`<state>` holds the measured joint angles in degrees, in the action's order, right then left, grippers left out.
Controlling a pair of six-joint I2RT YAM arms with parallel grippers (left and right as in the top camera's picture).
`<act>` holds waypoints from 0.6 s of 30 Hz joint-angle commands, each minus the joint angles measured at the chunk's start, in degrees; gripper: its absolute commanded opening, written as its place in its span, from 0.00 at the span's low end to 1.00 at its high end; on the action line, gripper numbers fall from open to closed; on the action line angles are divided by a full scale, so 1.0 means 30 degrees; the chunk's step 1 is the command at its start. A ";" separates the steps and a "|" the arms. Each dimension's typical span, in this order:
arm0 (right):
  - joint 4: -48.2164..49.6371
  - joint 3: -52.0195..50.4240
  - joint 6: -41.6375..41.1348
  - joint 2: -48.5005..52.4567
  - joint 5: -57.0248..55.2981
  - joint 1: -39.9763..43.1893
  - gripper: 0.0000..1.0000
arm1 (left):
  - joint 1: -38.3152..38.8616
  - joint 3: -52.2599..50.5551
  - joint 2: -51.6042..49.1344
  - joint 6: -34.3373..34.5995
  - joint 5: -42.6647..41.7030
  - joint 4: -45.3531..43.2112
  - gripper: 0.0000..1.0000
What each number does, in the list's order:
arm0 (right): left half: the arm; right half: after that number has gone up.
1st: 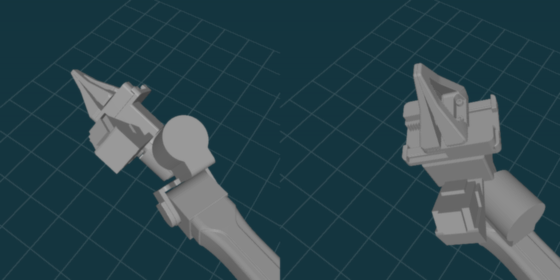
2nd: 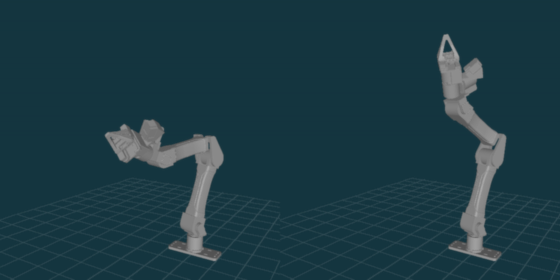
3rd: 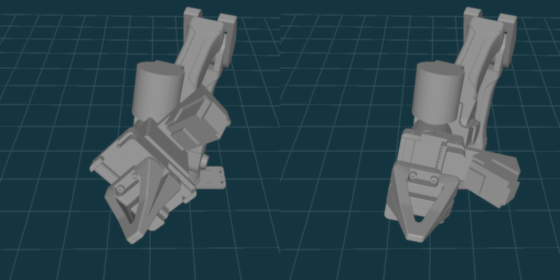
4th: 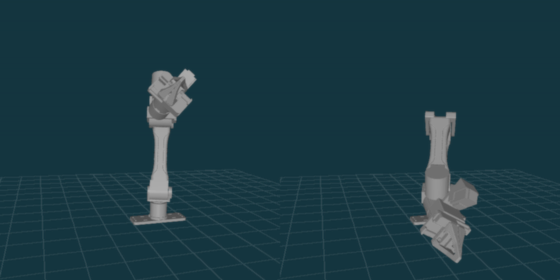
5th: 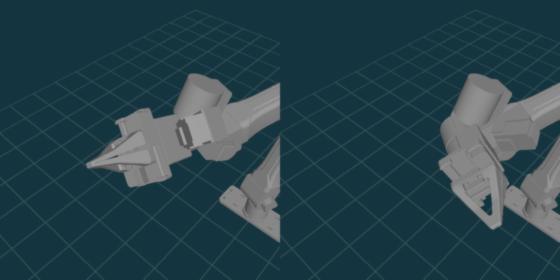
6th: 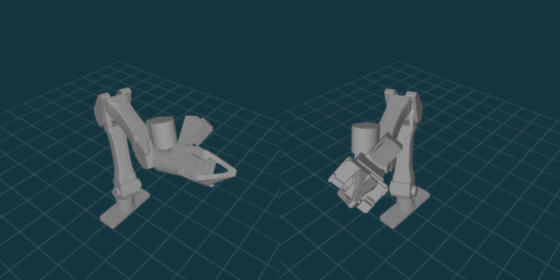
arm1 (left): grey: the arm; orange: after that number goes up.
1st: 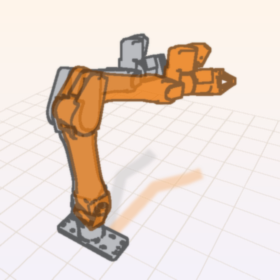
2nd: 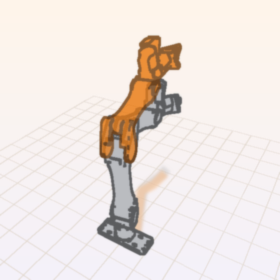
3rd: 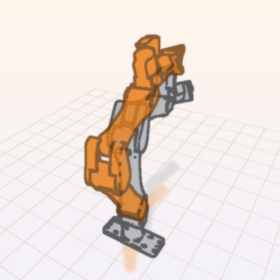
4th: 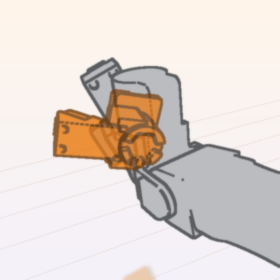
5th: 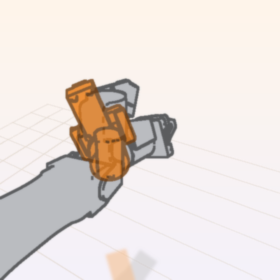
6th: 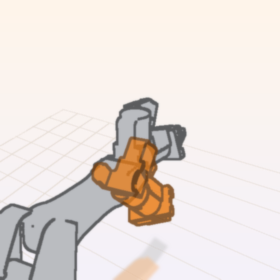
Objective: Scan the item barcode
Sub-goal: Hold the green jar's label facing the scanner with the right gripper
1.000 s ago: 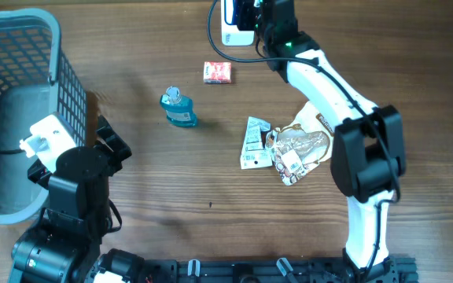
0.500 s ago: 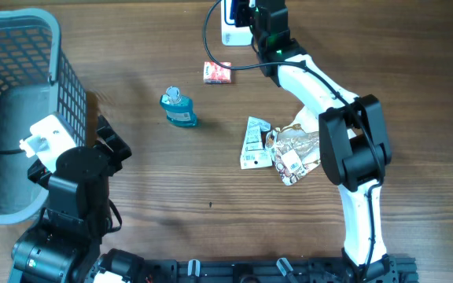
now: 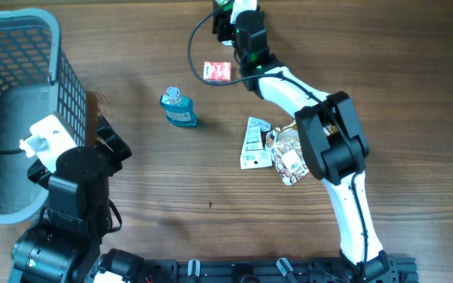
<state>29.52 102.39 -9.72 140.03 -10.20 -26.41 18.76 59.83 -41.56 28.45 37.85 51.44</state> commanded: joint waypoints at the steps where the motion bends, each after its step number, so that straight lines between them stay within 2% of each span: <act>1: 0.0495 0.0386 0.0248 0.0590 -0.0721 0.0080 0.66 | -0.0117 -0.0015 0.0102 0.0255 0.0044 0.0029 1.00; 8: 0.1100 0.0386 0.0962 0.1064 -0.1763 0.0117 0.65 | -0.0117 -0.0015 0.0102 0.0255 0.0044 0.0022 1.00; 12: 0.1253 0.0386 0.1719 0.1268 -0.1770 0.0117 0.61 | -0.0117 -0.0015 0.0102 0.0255 0.0051 0.0022 1.00; 18: 0.1311 0.0386 0.1741 0.1370 -0.1778 0.0335 0.63 | -0.0117 -0.0015 0.0102 0.0255 0.0044 0.0029 1.00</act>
<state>32.38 102.39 -5.82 143.46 -14.31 -26.04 18.76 59.83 -41.56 28.42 37.85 51.44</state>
